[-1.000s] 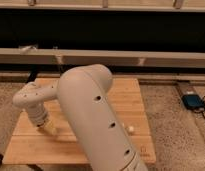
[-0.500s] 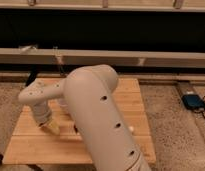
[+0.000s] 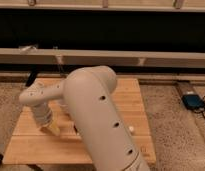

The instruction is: Push the eraser across the table

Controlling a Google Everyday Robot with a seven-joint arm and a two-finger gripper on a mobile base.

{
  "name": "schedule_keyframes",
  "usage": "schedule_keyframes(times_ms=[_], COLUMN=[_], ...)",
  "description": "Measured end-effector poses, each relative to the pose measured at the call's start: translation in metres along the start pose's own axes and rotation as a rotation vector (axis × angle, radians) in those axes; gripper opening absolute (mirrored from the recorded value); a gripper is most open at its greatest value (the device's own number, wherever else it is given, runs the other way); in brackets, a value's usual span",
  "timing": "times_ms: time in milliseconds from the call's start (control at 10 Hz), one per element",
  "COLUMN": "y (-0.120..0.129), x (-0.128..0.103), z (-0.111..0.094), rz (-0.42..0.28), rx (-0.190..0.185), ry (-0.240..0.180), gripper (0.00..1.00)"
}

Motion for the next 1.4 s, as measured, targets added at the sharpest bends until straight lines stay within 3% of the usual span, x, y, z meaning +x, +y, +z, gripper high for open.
schedule_keyframes(times_ms=[300,900,1400], y=[-0.007,-0.039,-0.055], x=[0.009,0.024,0.031], z=[0.003,-0.036,-0.045], rz=[0.005,-0.022,-0.047], rx=[-0.006,0.067,0.086], ry=[0.003,0.03,0.043], gripper=[0.8,0.8,0.8])
